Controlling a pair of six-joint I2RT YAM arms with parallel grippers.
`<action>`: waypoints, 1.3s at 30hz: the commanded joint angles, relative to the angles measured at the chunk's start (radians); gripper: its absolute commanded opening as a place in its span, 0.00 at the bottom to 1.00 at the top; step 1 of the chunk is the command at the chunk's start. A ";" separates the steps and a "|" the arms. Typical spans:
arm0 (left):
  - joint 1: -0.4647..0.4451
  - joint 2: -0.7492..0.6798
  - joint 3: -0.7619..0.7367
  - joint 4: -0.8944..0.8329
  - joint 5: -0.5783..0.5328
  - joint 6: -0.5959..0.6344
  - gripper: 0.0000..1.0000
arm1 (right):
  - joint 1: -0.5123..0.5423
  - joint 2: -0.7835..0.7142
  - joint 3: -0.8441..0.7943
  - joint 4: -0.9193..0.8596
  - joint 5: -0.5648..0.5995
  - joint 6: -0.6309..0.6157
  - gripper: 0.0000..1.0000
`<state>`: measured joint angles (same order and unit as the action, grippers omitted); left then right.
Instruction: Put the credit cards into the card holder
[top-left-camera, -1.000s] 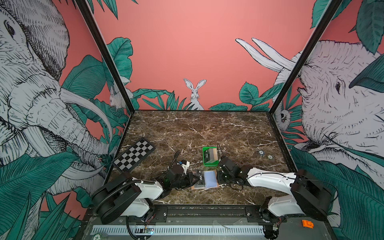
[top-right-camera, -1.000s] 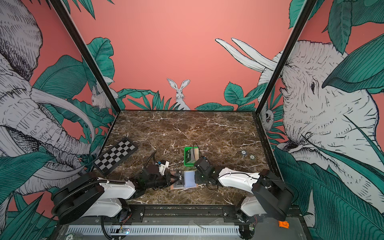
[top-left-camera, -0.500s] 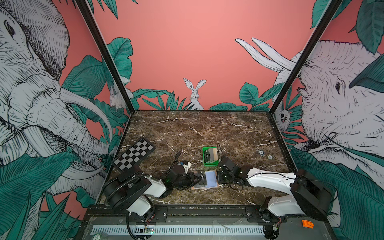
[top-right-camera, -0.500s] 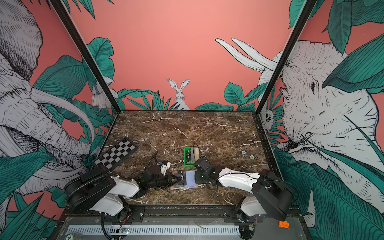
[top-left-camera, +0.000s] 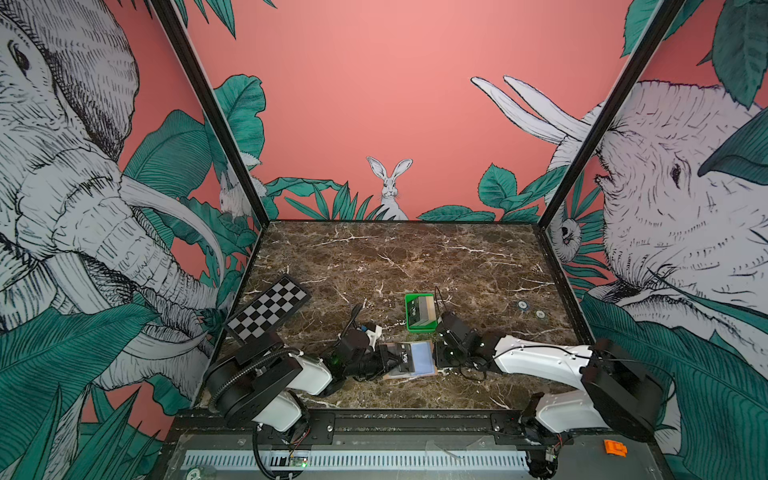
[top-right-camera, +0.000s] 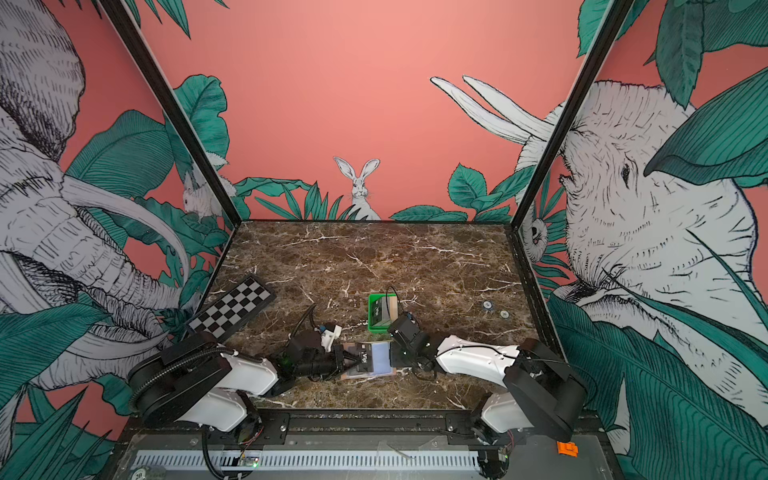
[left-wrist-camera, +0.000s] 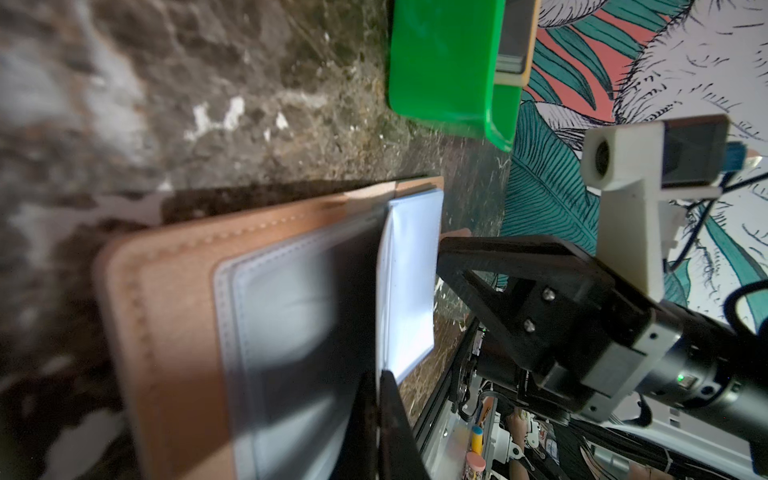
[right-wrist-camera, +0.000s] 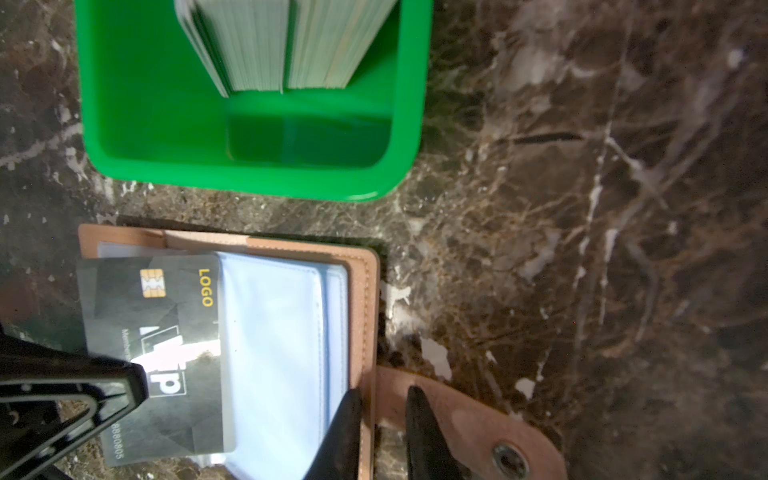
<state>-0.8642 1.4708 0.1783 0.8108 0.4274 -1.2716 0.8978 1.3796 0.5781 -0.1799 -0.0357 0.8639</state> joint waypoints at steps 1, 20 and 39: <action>-0.007 -0.022 -0.023 -0.059 0.015 -0.014 0.00 | 0.006 0.024 -0.007 -0.011 0.025 0.000 0.21; -0.030 0.097 0.011 0.088 0.036 -0.029 0.00 | 0.007 0.031 -0.016 0.015 0.006 0.001 0.20; -0.062 0.027 0.117 -0.260 -0.029 0.038 0.14 | 0.008 0.015 -0.046 0.031 0.009 0.017 0.19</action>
<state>-0.9195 1.5440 0.2832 0.7067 0.4252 -1.2663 0.8989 1.3815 0.5617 -0.1326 -0.0395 0.8680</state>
